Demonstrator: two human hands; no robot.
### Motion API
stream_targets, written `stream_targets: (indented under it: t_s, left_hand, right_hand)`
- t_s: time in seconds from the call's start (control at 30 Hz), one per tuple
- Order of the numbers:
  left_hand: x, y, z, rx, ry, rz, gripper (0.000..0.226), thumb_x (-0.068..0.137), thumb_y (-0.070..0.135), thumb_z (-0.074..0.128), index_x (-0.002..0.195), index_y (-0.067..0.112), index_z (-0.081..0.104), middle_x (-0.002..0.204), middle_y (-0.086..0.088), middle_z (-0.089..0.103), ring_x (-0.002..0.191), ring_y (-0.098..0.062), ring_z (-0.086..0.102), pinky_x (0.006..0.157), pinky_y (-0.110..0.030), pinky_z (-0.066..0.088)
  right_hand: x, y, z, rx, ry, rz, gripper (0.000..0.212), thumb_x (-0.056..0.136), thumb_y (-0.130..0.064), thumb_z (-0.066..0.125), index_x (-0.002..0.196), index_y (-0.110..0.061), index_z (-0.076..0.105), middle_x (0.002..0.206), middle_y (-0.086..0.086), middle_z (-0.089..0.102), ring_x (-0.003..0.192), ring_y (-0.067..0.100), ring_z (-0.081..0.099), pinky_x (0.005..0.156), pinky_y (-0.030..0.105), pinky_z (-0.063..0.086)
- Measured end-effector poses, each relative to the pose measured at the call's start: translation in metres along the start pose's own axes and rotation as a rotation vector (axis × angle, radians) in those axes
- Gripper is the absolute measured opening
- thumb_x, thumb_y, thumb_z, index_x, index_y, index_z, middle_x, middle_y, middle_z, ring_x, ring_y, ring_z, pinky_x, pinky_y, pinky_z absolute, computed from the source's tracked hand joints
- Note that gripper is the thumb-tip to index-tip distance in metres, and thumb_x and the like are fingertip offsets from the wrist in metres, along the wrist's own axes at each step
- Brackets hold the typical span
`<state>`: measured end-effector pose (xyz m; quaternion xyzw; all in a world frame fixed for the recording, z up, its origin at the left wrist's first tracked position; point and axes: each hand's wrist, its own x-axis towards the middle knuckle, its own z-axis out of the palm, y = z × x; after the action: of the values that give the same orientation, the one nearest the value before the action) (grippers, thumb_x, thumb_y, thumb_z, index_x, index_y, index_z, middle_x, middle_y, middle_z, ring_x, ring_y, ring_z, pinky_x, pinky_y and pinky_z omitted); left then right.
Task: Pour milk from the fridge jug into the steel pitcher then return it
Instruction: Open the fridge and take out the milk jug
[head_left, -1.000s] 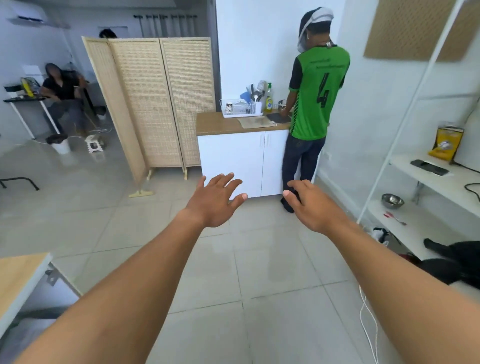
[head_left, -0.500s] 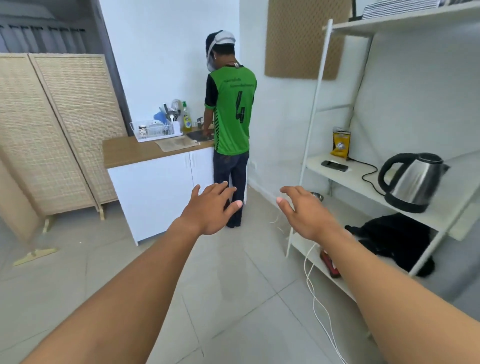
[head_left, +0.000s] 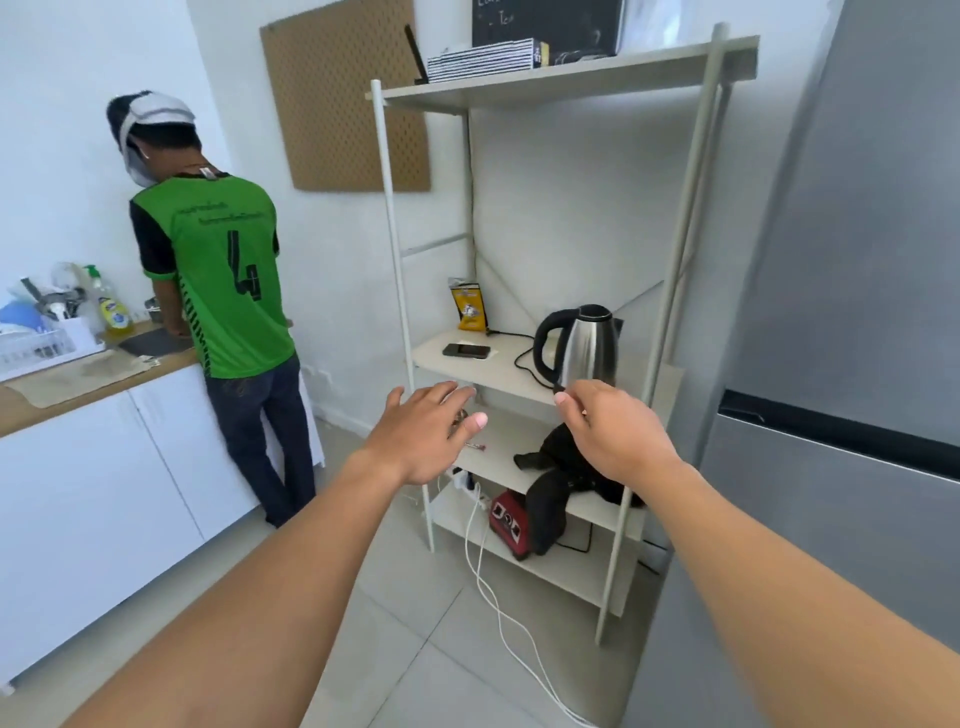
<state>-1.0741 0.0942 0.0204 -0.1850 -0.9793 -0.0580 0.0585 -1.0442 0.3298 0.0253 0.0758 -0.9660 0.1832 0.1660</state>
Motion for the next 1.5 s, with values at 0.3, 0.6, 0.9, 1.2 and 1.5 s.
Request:
stream_targets:
  t_s: [0.3,0.6,0.9,1.2,1.5]
  left_hand:
    - [0.086,0.104,0.015,-0.024,0.024,0.224,0.058,0.103,0.056,0.020,0.153,0.028,0.029,0.160,0.002,0.030,0.147,-0.020,0.029,0.121,-0.051,0.012]
    - [0.125,0.176,0.022,-0.062,0.048,0.361,0.057,0.104,0.054,0.023,0.153,0.026,0.030,0.161,0.001,0.030,0.147,-0.021,0.030,0.121,-0.050,0.015]
    - [0.148,0.220,0.024,-0.094,0.315,0.647,0.044,0.101,0.034,0.049,0.143,0.022,0.046,0.143,0.003,0.046,0.134,-0.017,0.042,0.115,-0.039,0.025]
    - [0.195,0.259,0.033,-0.014,0.562,0.923,0.040,0.086,0.016,0.069,0.126,0.017,0.061,0.148,-0.009,0.046,0.141,-0.028,0.038,0.109,-0.043,0.037]
    - [0.246,0.258,0.049,0.158,0.706,1.052,0.059,0.080,0.008,0.076,0.135,0.021,0.057,0.156,-0.008,0.037,0.149,-0.030,0.026,0.122,-0.044,0.021]
  right_hand:
    - [-0.014,0.080,-0.033,-0.180,0.196,0.180,0.046,0.101,-0.038,0.033,0.059,-0.021,0.039,0.052,-0.005,0.043,0.052,0.024,0.043,0.062,0.031,0.042]
    - [-0.038,0.141,-0.053,-0.228,0.219,0.297,0.048,0.100,-0.034,0.036,0.056,-0.019,0.027,0.054,-0.005,0.037,0.060,0.031,0.043,0.057,0.033,0.031]
    - [-0.058,0.180,-0.050,-0.196,0.248,0.416,0.027,0.101,-0.032,0.038,0.107,-0.016,0.059,0.106,-0.002,0.059,0.099,0.021,0.056,0.068,0.032,0.044]
    - [-0.046,0.197,-0.026,-0.191,0.163,0.519,0.038,0.100,-0.028,0.041,0.136,-0.017,0.049,0.131,-0.002,0.051,0.123,0.020,0.044,0.083,0.033,0.046]
    - [-0.022,0.202,0.000,-0.213,0.146,0.550,0.046,0.101,-0.027,0.042,0.145,-0.016,0.040,0.146,-0.003,0.040,0.137,0.017,0.032,0.103,0.030,0.037]
